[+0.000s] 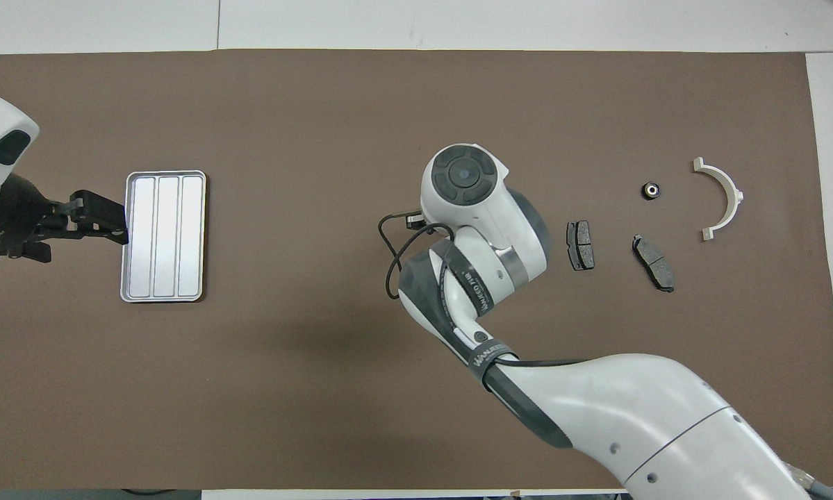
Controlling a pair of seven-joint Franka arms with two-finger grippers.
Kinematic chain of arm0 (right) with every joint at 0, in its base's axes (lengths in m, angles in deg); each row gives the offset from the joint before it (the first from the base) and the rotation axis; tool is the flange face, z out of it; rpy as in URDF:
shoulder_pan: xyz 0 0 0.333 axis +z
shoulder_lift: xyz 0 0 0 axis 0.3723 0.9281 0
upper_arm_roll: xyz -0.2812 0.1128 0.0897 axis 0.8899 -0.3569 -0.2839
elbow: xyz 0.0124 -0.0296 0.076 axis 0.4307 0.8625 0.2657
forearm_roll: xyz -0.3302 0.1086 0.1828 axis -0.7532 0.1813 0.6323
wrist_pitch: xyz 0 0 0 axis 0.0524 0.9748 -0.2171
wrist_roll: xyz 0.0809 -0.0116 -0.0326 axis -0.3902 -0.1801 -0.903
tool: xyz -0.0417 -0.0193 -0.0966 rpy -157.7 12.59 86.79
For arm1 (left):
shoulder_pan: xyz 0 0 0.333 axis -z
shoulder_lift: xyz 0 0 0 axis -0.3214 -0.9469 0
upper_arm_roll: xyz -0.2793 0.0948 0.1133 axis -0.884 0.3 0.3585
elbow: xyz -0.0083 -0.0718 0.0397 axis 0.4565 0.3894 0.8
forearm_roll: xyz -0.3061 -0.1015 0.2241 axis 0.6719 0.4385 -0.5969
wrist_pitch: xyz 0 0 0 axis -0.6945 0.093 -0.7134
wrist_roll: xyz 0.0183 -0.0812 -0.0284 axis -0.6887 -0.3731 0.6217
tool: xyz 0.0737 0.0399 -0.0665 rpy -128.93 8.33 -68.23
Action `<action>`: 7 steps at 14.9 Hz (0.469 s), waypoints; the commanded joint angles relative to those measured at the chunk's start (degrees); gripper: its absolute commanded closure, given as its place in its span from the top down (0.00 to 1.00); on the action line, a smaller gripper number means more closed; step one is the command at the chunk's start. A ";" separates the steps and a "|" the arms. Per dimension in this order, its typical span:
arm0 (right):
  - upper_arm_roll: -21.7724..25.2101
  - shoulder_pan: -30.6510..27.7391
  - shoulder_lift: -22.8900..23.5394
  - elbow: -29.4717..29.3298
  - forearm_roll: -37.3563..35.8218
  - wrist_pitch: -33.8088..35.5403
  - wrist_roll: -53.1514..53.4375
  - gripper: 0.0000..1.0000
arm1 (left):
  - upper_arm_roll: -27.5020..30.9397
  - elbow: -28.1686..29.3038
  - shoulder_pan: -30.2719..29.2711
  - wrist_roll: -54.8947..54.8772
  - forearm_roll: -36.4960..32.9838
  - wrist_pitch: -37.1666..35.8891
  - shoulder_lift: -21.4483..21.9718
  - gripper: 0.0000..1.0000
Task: Place bearing gear from tray to pile
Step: 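Carry the gear with the right gripper beside the first gear and lower it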
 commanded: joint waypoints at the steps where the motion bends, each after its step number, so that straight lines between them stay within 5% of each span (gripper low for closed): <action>1: -0.85 -6.85 -0.97 -1.98 1.57 3.38 -9.75 0.00 | 0.31 0.09 0.27 0.11 -1.04 0.28 0.49 1.00; 7: -0.76 -19.18 -1.06 0.48 2.98 2.86 -32.90 0.00 | 0.31 0.18 0.27 0.11 -1.04 0.28 0.49 1.00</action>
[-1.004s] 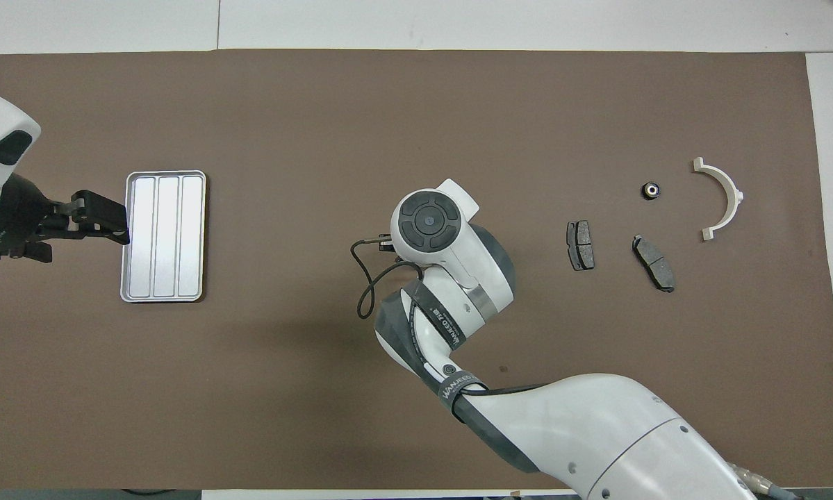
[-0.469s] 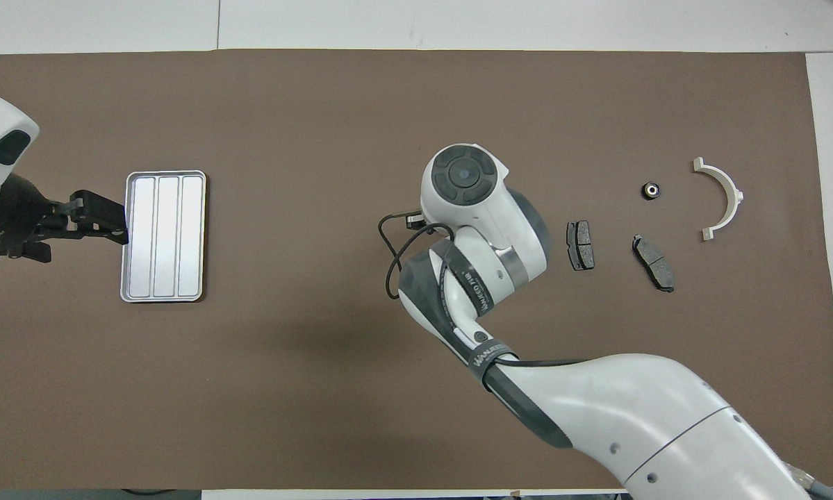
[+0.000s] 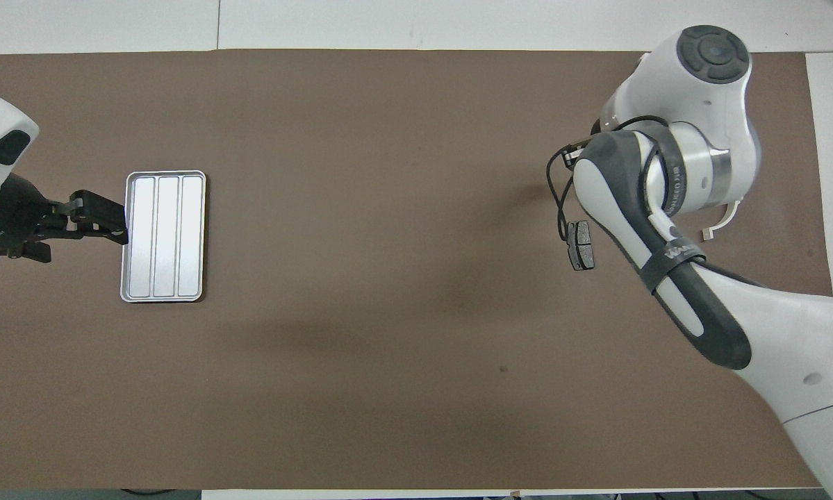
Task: Place bearing gear from tray to pile
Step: 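Carry the gear with the right gripper beside the first gear and lower it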
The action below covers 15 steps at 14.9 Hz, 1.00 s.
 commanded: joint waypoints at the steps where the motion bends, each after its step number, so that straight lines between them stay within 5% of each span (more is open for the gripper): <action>1: -0.86 -1.98 -0.33 2.06 0.98 -0.80 -4.34 0.00 | 0.30 0.18 0.27 0.11 -1.04 0.28 0.49 1.00; 15: -0.77 -5.94 -0.77 11.56 0.98 -12.14 -11.20 0.00 | 0.30 0.18 0.27 0.11 -1.04 0.28 0.49 1.00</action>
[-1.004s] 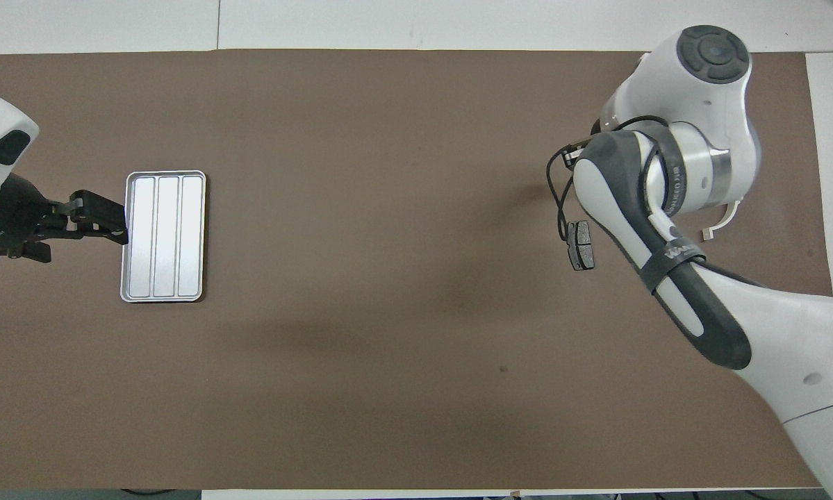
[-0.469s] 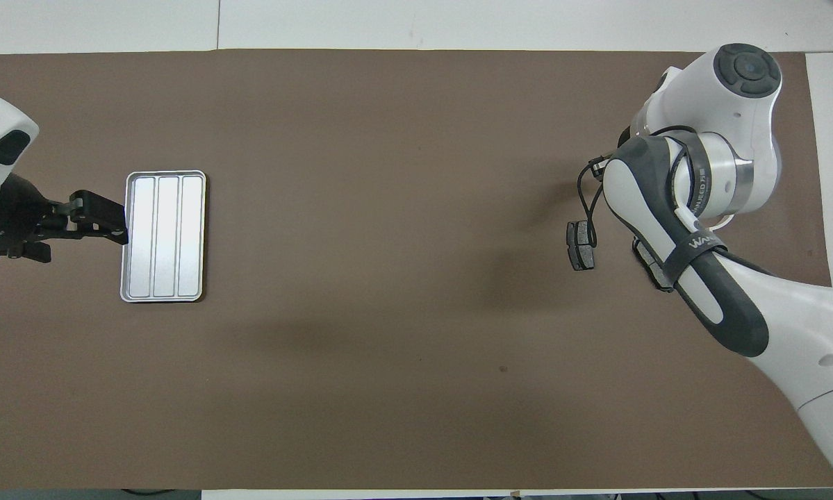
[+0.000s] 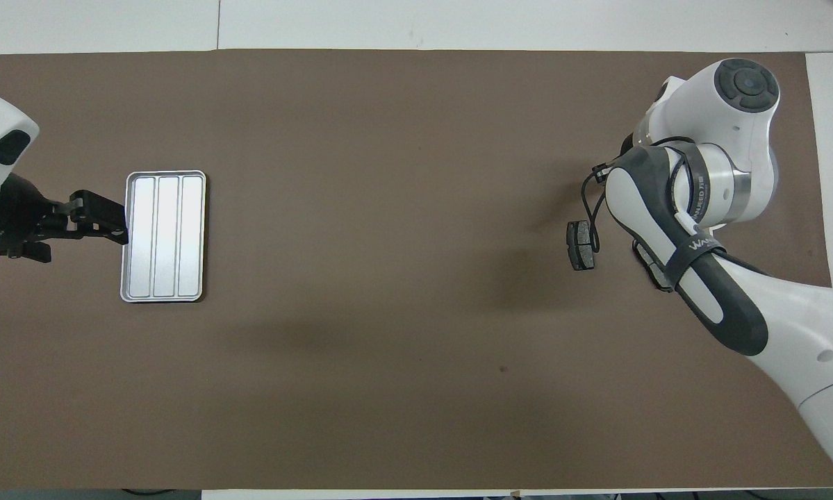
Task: Place bearing gear from tray to pile
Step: 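Carry the gear with the right gripper beside the first gear and lower it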
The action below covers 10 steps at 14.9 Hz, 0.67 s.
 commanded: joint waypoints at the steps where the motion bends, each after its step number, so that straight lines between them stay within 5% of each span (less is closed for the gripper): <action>1: -0.62 -0.93 -1.02 2.14 0.80 -1.49 -1.86 0.00 | 0.30 0.09 0.28 0.11 -1.04 0.28 0.49 1.00; 10: -0.71 0.30 -2.77 8.73 0.80 -4.21 0.77 0.00 | 0.30 0.18 0.28 0.11 -1.04 0.28 0.49 1.00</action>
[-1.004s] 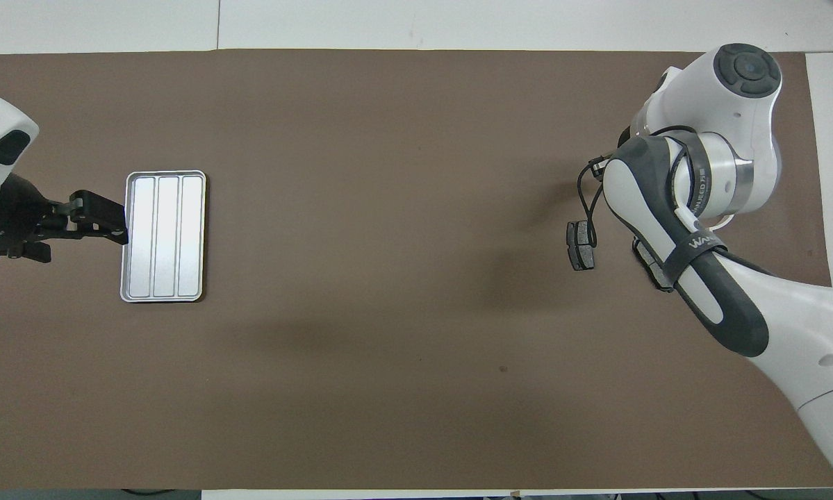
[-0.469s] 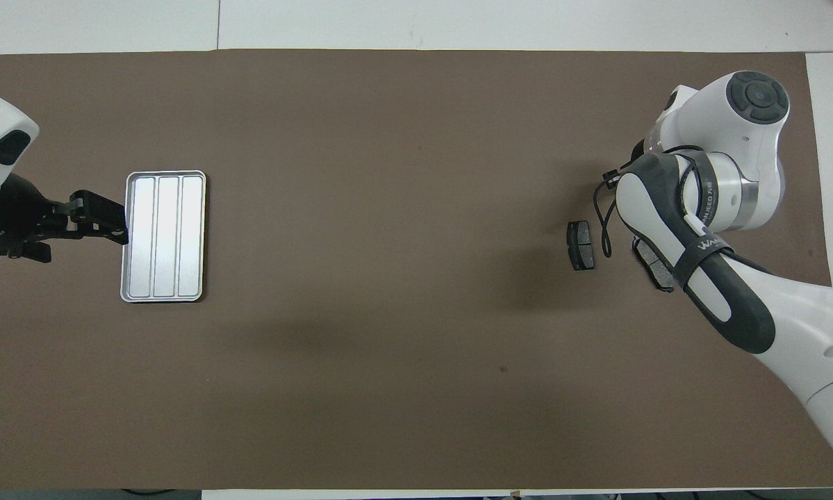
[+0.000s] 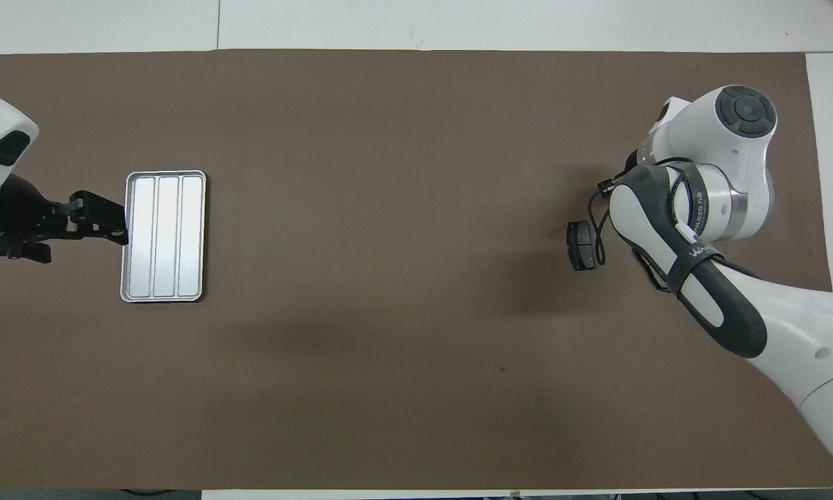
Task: Place bearing gear from tray to pile
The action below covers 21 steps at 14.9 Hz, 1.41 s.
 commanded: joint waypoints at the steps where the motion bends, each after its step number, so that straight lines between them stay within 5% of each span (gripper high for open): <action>1: -0.51 0.18 -1.66 3.68 0.80 -0.98 1.10 0.22 | 0.30 0.18 0.28 0.11 -1.04 0.28 0.49 1.00; 2: -0.51 0.26 -1.66 3.33 0.80 -0.80 1.45 0.66 | 0.30 0.18 0.28 0.11 -1.04 0.28 0.49 1.00; 4: -0.59 0.53 -2.01 2.19 0.80 0.51 2.15 0.91 | 0.30 0.18 0.28 0.11 -1.04 0.19 0.49 1.00; 9: -0.59 1.84 -3.41 -1.59 0.71 4.12 5.83 0.93 | 0.30 0.18 0.28 0.11 -1.04 0.28 0.49 1.00; 21: 0.46 1.68 -23.45 -3.79 -1.57 25.28 12.70 1.00 | 0.30 0.18 0.28 0.11 -1.04 0.28 0.49 1.00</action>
